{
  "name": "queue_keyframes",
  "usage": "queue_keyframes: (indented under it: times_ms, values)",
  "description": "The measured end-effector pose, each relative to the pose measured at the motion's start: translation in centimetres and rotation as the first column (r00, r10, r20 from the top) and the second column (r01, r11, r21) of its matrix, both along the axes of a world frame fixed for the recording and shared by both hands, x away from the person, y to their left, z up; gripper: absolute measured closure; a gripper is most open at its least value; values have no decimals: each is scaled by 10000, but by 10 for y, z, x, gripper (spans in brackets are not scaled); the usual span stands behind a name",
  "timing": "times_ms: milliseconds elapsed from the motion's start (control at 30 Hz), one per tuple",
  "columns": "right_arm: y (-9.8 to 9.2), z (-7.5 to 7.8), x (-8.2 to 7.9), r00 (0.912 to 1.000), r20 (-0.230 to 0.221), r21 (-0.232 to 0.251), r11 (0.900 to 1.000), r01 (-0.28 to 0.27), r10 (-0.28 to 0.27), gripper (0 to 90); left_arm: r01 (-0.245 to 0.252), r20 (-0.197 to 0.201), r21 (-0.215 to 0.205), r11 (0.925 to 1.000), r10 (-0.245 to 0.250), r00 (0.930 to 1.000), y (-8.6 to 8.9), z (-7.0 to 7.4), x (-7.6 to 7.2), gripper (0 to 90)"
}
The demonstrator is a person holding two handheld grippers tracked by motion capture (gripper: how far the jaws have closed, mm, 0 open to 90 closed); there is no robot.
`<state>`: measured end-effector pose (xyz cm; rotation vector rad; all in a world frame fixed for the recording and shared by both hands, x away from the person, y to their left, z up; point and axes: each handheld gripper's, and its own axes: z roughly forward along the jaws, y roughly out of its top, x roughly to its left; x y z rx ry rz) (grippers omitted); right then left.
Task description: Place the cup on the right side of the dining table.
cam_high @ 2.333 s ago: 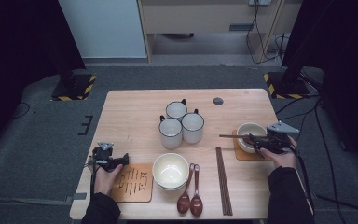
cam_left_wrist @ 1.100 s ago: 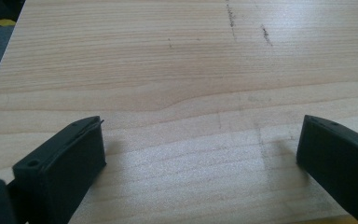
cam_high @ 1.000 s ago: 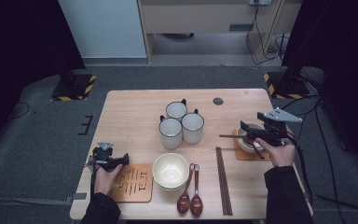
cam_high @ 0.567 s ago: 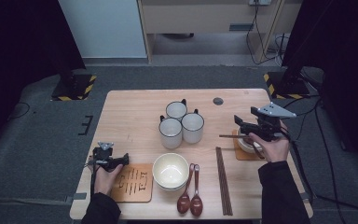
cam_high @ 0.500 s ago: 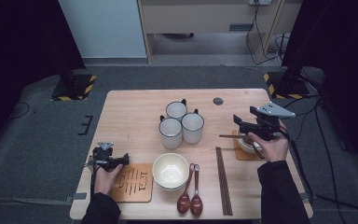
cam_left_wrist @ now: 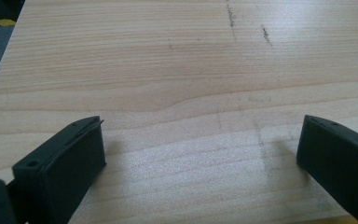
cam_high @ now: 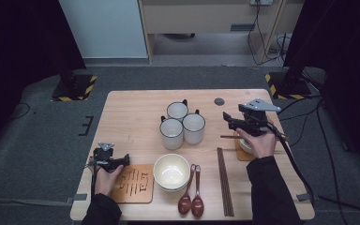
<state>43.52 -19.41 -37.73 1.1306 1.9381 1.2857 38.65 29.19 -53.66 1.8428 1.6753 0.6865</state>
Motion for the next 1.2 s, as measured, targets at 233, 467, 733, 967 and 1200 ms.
queue_keyframes:
  times_ms: [233, 467, 733, 967, 1200]
  values:
    - [13, -3, 5, 9999, -139, 27, 10000, -18, 18, 323, -1, -1, -4, 10000, 1, 10000, 0, 0, 0, 1]
    - [27, -4, 10, 9998, -199, -55, 10000, -65, 64, 334, 0, 1, -1, 10000, 0, 10000, 0, 0, 0, 0]
    - [44, -11, 20, 9992, -368, -108, 9998, -148, 144, 340, -3, -2, -4, 10000, 3, 10000, 0, 0, 0, 1]
    - [56, -18, 29, 9982, -542, -202, 9995, -254, 243, 344, -1, 0, 0, 10000, 1, 10000, 0, 0, 0, 0]
    - [64, -21, 37, 9974, -686, -153, 9996, -239, 228, 345, -1, -4, -1, 10000, 1, 10000, 0, 0, 0, 1]
